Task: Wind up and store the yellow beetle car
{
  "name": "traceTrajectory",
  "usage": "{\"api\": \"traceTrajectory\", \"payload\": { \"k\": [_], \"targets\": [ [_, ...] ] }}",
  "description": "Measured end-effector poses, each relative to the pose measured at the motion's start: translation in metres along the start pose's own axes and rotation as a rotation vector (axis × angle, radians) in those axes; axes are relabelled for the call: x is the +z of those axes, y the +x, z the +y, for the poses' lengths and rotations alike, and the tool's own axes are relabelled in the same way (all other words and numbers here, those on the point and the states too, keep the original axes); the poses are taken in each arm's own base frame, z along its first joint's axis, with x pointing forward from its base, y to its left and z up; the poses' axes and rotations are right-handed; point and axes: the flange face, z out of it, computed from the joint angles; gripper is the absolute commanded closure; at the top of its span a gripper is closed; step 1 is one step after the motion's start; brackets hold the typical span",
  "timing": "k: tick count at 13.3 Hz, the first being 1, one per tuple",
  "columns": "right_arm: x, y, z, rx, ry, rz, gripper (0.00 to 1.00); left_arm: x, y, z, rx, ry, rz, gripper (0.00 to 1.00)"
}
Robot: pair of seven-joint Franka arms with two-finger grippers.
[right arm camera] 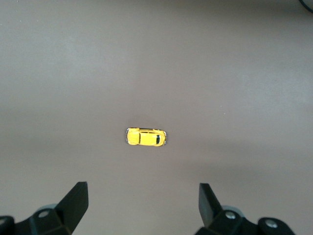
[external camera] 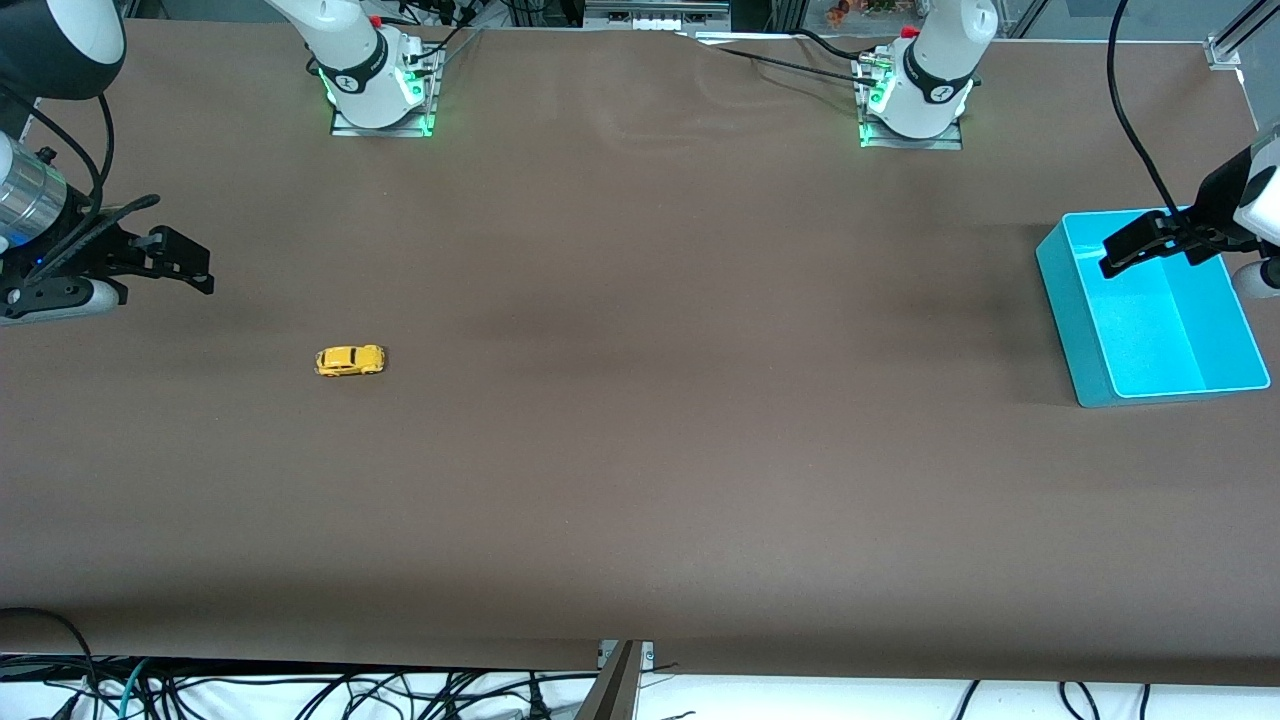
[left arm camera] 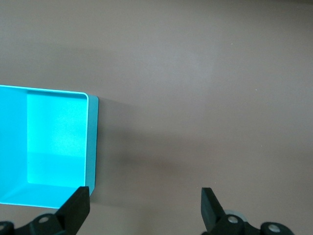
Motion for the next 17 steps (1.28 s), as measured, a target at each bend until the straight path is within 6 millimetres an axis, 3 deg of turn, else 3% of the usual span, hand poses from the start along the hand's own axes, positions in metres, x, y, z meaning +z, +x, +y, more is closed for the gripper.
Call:
{"api": "traceTrajectory", "payload": {
  "k": [13,17],
  "targets": [
    [0.0,0.0,0.0,0.0,0.0,0.001,0.0,0.0,0.0,0.0,0.001,0.0,0.001,0.0],
    [0.017,0.007,-0.003,-0.006,0.003,-0.028,0.0,0.0,0.0,0.001,0.001,0.0,0.001,0.0]
  ]
}}
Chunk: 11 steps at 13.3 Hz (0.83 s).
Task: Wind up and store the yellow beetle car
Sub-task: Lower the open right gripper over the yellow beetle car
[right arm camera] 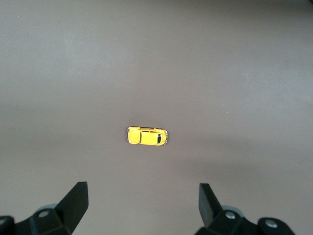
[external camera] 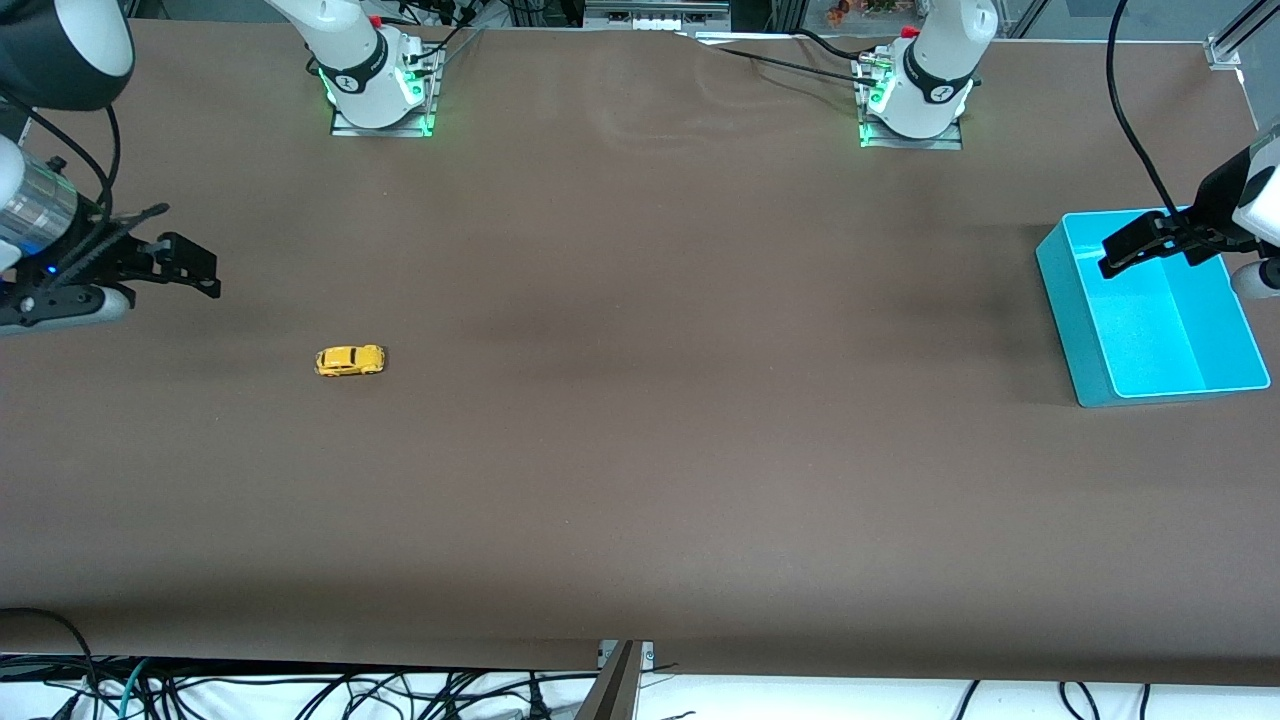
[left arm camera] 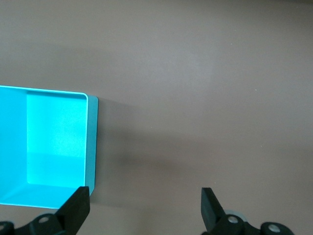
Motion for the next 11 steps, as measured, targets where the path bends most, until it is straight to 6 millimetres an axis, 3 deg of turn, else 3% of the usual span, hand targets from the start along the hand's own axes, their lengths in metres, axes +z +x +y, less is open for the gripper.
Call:
{"api": "traceTrajectory", "payload": {
  "k": [4,7,11],
  "targets": [
    [0.034,0.01,-0.011,-0.027,0.008,-0.075,0.0,0.0,0.0,0.0,0.001,0.0,0.0,0.0],
    [0.054,0.016,-0.032,-0.186,0.009,-0.12,0.0,0.0,0.0,0.0,0.001,0.0,0.0,0.0],
    [0.128,0.042,-0.025,-0.575,0.023,-0.152,0.0,0.0,0.0,0.001,0.001,0.0,0.0,0.0]
  ]
}}
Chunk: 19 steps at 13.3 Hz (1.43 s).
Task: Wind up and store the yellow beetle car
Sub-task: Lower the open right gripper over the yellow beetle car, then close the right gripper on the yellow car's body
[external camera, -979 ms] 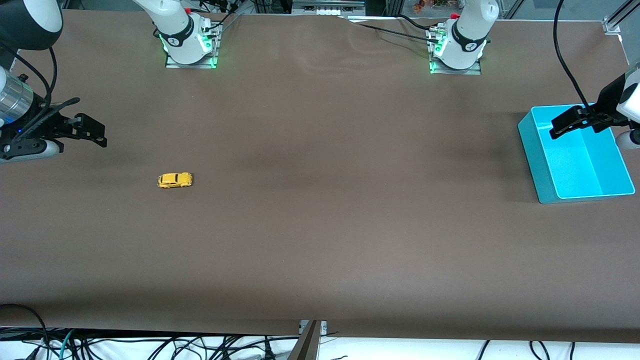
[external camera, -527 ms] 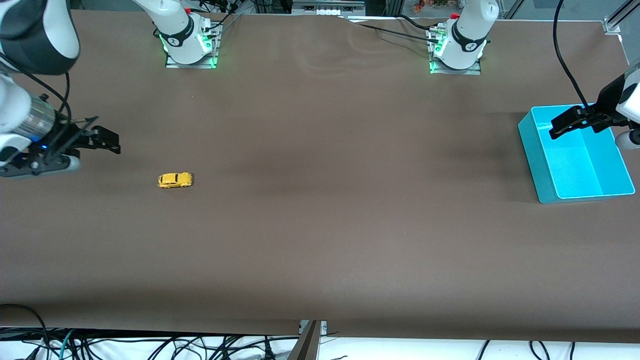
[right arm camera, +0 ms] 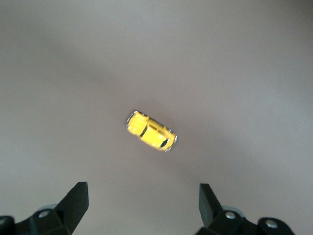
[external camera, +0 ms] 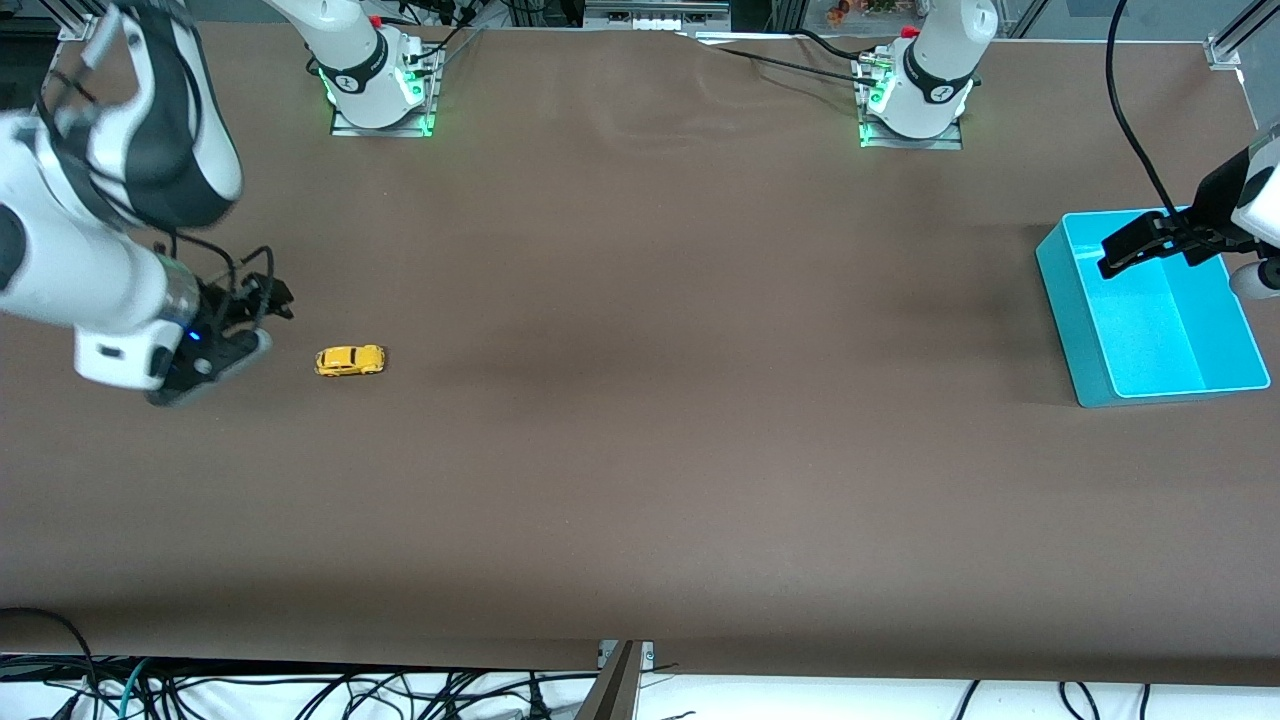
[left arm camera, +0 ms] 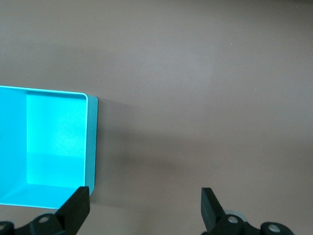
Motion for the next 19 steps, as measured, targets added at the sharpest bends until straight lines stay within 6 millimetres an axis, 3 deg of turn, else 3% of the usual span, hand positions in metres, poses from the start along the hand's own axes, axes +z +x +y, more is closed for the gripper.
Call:
{"api": "traceTrajectory", "payload": {
  "k": [5,12,19],
  "targets": [
    [0.08,0.01,0.005,-0.412,-0.041,0.034,0.0,0.0,0.0,0.0,0.0,0.0,0.0,0.0],
    [0.161,-0.016,-0.016,-0.758,-0.121,0.08,0.0,0.0,0.0,0.0,0.0,0.0,0.0,0.0],
    [0.204,-0.036,-0.033,-0.885,-0.196,0.115,0.01,0.0,0.0,0.0,0.0,0.0,0.0,0.0]
  ]
}}
